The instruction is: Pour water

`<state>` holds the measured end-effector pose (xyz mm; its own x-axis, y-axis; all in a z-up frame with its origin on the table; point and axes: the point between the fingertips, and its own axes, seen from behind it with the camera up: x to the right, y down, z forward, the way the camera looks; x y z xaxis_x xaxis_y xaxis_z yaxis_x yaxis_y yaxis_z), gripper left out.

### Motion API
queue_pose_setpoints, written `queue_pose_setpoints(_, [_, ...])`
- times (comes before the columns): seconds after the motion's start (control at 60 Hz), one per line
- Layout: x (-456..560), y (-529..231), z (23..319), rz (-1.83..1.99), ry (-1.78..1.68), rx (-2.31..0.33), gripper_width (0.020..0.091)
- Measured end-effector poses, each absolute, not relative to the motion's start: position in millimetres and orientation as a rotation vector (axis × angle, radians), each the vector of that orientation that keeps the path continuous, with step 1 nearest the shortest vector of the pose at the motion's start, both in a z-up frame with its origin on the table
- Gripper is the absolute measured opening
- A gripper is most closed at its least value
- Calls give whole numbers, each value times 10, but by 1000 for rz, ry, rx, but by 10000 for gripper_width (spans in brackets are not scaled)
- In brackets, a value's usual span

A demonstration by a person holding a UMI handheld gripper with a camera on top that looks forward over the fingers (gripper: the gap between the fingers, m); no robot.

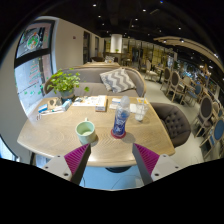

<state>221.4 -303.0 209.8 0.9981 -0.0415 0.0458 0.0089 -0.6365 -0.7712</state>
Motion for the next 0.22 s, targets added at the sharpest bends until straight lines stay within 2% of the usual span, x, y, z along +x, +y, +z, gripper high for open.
queue_pose_setpoints(0.217, [2275, -3147, 2162, -107, 0, -2248, 852])
